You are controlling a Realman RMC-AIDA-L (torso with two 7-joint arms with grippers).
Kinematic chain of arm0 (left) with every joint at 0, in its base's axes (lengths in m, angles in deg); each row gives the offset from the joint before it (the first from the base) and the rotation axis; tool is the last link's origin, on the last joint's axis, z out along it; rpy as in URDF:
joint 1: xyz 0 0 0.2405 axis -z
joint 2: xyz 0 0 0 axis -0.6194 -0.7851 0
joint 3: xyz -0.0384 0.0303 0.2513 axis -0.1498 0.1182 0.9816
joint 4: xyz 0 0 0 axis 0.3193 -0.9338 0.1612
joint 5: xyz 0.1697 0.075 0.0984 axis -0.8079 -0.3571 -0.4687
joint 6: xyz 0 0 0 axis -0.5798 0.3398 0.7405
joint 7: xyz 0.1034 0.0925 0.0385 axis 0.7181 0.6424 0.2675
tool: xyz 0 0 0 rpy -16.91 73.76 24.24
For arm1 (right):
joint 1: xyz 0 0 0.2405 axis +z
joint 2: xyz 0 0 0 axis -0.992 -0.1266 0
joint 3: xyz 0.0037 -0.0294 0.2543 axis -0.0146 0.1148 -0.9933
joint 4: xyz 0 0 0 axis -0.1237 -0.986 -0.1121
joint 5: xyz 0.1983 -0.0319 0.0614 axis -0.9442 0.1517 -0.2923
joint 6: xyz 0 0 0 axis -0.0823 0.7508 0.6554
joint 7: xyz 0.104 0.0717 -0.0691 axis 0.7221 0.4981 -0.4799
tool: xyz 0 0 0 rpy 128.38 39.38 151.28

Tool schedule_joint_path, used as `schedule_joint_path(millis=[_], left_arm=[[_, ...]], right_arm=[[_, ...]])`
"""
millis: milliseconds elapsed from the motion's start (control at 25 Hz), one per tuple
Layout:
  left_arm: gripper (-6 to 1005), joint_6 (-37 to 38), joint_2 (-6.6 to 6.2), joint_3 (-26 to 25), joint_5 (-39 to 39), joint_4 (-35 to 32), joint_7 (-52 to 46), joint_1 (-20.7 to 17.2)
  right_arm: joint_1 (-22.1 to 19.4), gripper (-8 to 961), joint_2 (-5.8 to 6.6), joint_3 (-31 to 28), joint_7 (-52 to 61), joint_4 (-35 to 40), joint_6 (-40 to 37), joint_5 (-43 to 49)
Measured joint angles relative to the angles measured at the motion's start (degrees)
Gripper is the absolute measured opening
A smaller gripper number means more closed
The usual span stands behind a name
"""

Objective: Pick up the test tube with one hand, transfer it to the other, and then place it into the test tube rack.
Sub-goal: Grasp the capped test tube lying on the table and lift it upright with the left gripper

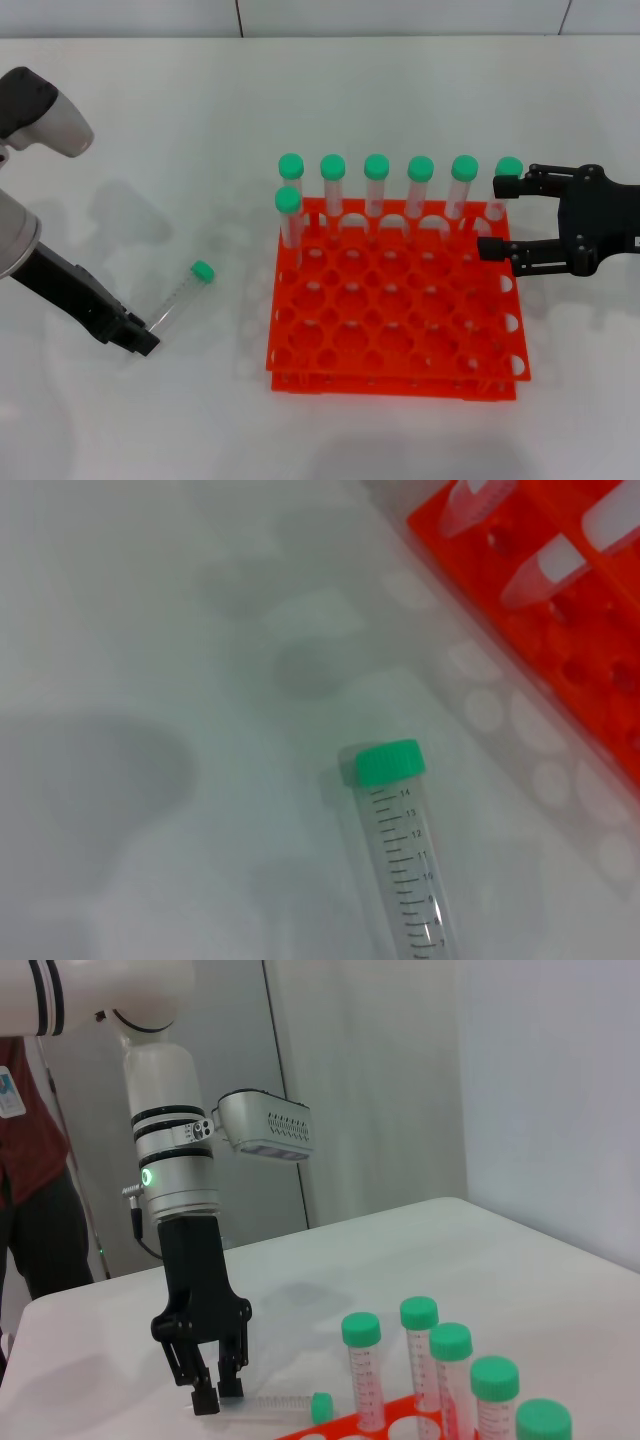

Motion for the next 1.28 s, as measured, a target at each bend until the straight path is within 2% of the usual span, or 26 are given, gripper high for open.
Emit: schedule_joint_path(millis=[920,1280], left_arm=[[185,-0.46,0.0,0.47,-0.23,0.08,0.02,0.18],[186,-1.23,0.0,0.48,-0.5,0.08,0.16,0.17]], right_arm=[[0.14,728,0.0,0.0,-0.01,0.0,0.08,0.01],[0.33,723,0.0,0.0,-0.07,0.0,0.21,0.01]])
